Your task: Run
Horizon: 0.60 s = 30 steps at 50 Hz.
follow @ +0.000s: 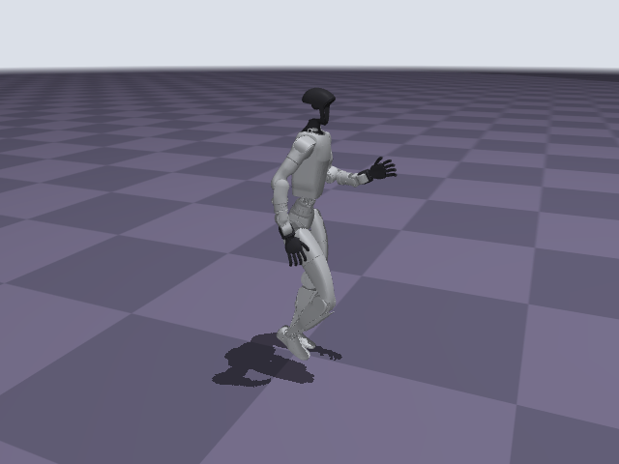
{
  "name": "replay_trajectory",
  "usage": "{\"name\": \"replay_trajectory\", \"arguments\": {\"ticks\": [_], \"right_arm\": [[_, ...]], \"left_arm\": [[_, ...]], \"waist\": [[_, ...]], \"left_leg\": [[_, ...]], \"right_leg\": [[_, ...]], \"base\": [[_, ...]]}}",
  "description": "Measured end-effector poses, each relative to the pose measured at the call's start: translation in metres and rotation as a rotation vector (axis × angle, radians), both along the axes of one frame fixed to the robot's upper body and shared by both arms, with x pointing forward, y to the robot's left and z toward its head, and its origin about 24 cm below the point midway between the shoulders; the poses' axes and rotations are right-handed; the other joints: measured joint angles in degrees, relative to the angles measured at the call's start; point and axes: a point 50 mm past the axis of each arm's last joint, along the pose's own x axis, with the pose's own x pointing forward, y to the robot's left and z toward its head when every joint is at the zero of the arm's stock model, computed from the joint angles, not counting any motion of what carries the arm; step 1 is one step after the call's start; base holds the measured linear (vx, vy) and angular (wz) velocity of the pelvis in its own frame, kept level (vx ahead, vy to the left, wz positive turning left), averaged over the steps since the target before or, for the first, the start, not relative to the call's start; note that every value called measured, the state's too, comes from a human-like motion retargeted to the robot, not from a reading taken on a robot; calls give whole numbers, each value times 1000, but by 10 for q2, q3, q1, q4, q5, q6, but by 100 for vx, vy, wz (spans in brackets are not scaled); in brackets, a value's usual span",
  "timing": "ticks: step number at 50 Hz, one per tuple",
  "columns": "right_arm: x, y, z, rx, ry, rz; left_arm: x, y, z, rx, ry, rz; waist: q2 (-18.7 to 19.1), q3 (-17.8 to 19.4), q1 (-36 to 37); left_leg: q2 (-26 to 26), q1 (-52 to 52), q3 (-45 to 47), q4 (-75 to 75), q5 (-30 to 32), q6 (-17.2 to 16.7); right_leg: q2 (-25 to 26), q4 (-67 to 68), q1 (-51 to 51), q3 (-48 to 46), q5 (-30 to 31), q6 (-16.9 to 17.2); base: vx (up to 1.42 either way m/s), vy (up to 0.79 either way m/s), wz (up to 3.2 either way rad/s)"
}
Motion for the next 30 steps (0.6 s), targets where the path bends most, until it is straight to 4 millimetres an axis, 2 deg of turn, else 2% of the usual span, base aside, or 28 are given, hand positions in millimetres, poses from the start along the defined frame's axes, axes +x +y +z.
{"name": "replay_trajectory", "arguments": {"ticks": [2, 3, 5, 7, 8, 9, 10, 11, 12, 13, 14, 16, 18, 20, 22, 23, 24, 25, 26, 27, 28, 30], "right_arm": [[-52, -22, 3, -25, 186, -88], [-72, -33, 6, -48, 250, -136], [-87, -52, 13, -104, 294, -231], [-52, -61, 8, -138, 177, -297], [-22, -58, 5, -136, 83, -307], [10, -51, 5, -118, -23, -304], [43, -43, 8, -91, -135, -293], [77, -32, 17, -45, -266, -269], [110, -21, 31, 7, -400, -242], [141, -9, 50, 71, -544, -208], [169, 4, 76, 139, -695, -171], [212, 25, 140, 271, -1017, -101], [236, 38, 212, 382, -1355, -46], [241, 42, 278, 445, -1667, -3], [239, 40, 309, 424, -1821, 26], [240, 37, 309, 384, -1825, 11], [244, 35, 290, 321, -1747, -16], [247, 34, 262, 249, -1627, -40], [243, 30, 212, 164, -1412, -52], [229, 26, 162, 86, -1191, -49], [208, 21, 113, 13, -959, -27], [154, 10, 44, -92, -565, 42]], "left_arm": [[-1, -16, 49, -47, -202, -78], [-3, -22, 64, -63, -262, -105], [-2, -28, 71, -65, -275, -125], [10, -18, 24, 5, -57, -61], [12, -5, -17, 74, 110, -10], [5, 14, -64, 165, 301, 45], [-14, 37, -113, 264, 508, 95], [-42, 65, -157, 373, 713, 142], [-79, 93, -193, 474, 915, 179], [-120, 120, -220, 564, 1105, 208], [-163, 146, -236, 638, 1279, 228], [-245, 188, -246, 744, 1585, 265], [-314, 218, -236, 816, 1826, 312], [-362, 243, -215, 890, 1986, 385], [-382, 257, -202, 925, 2039, 495], [-377, 259, -202, 903, 2007, 570], [-357, 252, -212, 843, 1928, 625], [-329, 241, -224, 763, 1827, 666], [-292, 221, -238, 681, 1711, 652], [-254, 200, -247, 600, 1595, 625], [-213, 175, -251, 525, 1473, 576], [-128, 124, -235, 425, 1189, 429]], "waist": [[6, 4, -24], [6, 8, -32], [10, 23, -33], [19, 43, -10], [21, 49, 3], [17, 46, 13], [10, 39, 21], [1, 29, 31], [-6, 19, 42], [-12, 11, 53], [-12, 5, 67], [5, -6, 100], [20, -11, 127], [37, -6, 145], [56, 4, 147], [65, 11, 143], [71, 19, 136], [76, 26, 127], [76, 18, 117], [74, 10, 106], [70, 2, 93], [56, -6, 56]], "left_leg": [[0, 29, -8, -20, -48, 13], [-4, 40, -12, -27, -95, 29], [-8, 58, -20, -41, -188, 65], [-2, 73, -11, -45, -208, 81], [3, 81, -11, -57, -193, 79], [5, 77, -9, -59, -166, 71], [5, 68, -7, -58, -133, 61], [5, 48, -6, -50, -105, 54], [6, 25, -5, -36, -80, 46], [9, -5, -4, -12, -60, 34], [19, -40, 1, 31, -54, 26], [63, -117, 14, 148, -83, 22], [103, -183, 27, 270, -144, 39], [146, -241, 31, 405, -236, 72], [187, -277, 34, 507, -317, 104], [203, -282, 34, 533, -346, 113], [209, -266, 36, 527, -355, 113], [209, -239, 38, 504, -354, 109], [194, -204, 42, 448, -328, 98], [174, -168, 45, 387, -299, 87], [145, -132, 45, 315, -265, 77], [79, -60, 42, 163, -191, 59]], "right_leg": [[-12, 10, -64, 11, -23, -8], [-20, 31, -94, 20, -34, -12], [-27, 91, -140, 41, -39, -16], [-18, 122, -129, 49, -24, -10], [-8, 118, -98, 44, -16, -6], [0, 105, -63, 40, -8, 1], [7, 89, -25, 35, 1, 9], [17, 61, 12, 31, 17, 21], [29, 28, 50, 27, 33, 34], [45, -12, 86, 22, 51, 49], [66, -57, 121, 15, 65, 62], [126, -155, 191, -1, 84, 79], [173, -216, 238, -1, 61, 84], [213, -251, 276, 0, -53, 49], [235, -251, 297, -12, -184, -1], [245, -249, 304, -17, -228, -16], [252, -256, 311, -17, -227, -16], [257, -266, 318, -15, -202, -8], [240, -250, 302, -20, -147, 12], [219, -224, 279, -23, -94, 29], [192, -180, 245, -21, -46, 42], [126, -74, 161, -7, 6, 57]], "base": [[-10, 1, 24], [-13, 1, -2], [-11, 3, -38], [-7, 3, -90], [-8, -3, -81], [-8, -8, -54], [-9, -12, -26], [-9, -12, -19], [-10, -12, -26], [-11, -10, -40], [-12, -8, -55], [-10, -6, -83], [-10, -3, -59], [-10, -1, -44], [-11, 1, -44], [-7, 3, -33], [-4, 4, -20], [-2, 7, 13], [-3, 9, 42], [-4, 11, 79], [-4, 10, 108], [-3, 9, 140]]}}
